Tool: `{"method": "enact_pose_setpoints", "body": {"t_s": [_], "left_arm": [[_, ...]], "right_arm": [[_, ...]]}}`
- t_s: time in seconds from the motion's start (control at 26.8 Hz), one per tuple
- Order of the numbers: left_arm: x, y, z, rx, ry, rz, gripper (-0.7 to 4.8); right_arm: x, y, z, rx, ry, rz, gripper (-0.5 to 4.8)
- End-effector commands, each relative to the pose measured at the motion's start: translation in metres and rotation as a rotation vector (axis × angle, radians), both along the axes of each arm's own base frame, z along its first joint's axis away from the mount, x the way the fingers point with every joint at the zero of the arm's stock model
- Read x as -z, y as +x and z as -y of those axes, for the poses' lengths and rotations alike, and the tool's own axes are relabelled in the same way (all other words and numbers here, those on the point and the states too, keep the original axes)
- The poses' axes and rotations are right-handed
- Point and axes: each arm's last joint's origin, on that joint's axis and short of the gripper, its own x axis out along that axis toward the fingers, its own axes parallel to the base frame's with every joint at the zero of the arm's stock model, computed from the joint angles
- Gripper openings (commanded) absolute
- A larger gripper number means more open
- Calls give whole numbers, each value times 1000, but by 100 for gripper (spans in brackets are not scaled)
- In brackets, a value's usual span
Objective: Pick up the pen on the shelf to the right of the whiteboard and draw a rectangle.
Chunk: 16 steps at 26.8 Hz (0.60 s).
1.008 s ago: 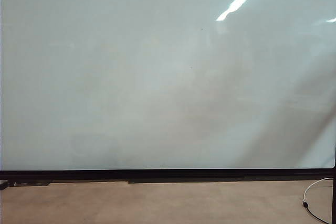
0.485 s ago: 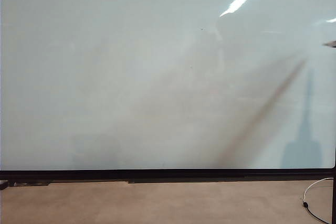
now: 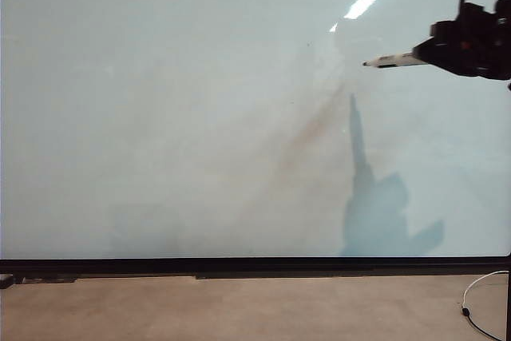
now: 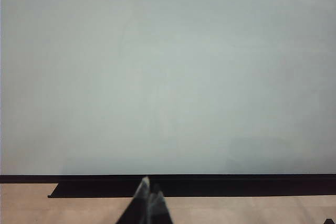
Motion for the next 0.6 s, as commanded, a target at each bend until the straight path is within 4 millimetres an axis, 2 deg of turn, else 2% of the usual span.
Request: {"method": "enact_pose_setpoints", "body": {"t_s": [0.04,0.19,0.41,0.6], "left_arm": [[-2,0,0,0,4,10,-4],[-2,0,0,0,4,9,-5],[-2,0,0,0,4,10,-5],[-2,0,0,0,4,10,-4]], "right_arm": [[-5,7,-13,-48,-96,-7,-4],[-7,9,-20,-108,-158,0,-5],[-8,13,-44,-186,-338,-30,-5],[-15,18,-54,-179,-419,-29,-4]]}}
